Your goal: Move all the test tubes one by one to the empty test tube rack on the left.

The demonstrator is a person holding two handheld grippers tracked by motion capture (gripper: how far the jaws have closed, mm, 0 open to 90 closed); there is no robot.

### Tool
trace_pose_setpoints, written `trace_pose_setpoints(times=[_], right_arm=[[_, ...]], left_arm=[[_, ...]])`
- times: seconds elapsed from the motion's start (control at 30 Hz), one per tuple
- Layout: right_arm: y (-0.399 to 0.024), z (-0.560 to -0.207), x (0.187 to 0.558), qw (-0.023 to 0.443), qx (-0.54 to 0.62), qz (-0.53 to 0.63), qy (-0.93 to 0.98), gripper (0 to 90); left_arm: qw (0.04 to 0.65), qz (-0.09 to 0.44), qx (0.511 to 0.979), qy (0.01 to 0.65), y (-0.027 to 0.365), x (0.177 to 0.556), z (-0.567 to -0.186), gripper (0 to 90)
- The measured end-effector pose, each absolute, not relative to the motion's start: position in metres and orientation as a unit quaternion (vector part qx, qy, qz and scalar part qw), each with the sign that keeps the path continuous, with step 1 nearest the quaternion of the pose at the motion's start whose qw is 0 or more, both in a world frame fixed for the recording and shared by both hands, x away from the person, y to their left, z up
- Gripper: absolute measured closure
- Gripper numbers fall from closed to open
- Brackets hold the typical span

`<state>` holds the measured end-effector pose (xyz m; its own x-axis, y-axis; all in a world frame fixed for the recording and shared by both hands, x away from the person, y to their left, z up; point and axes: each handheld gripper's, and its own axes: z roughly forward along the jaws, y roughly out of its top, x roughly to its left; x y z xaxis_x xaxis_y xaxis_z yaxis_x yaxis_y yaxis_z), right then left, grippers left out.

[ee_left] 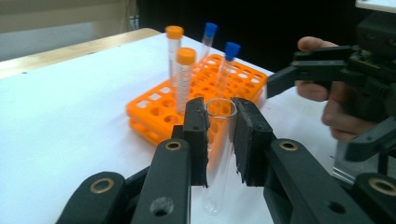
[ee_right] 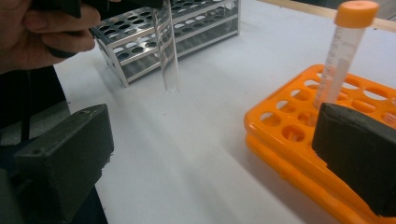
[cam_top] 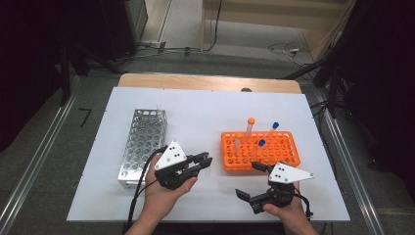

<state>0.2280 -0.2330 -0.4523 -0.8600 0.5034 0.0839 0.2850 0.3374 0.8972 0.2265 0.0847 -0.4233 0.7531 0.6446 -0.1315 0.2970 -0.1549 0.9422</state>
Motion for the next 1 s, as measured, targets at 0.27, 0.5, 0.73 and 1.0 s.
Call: trace_pose_setpoints(times=[0.27,0.5,0.73,1.0], right_arm=[[-0.255,-0.449,0.233,0.124,0.258,0.522,0.803,0.0],[-0.267,-0.450,0.239,0.130,0.271,0.520,0.799,0.0],[-0.277,-0.450,0.245,0.136,0.286,0.521,0.793,0.0],[-0.288,-0.451,0.251,0.143,0.299,0.518,0.789,0.0]], left_arm=[[0.566,0.177,0.733,0.334,0.108,0.235,-0.411,76.4],[0.562,0.205,0.718,0.356,0.134,0.245,-0.399,76.4],[0.555,0.231,0.706,0.374,0.158,0.257,-0.390,76.4],[0.553,0.246,0.688,0.401,0.178,0.272,-0.386,76.4]])
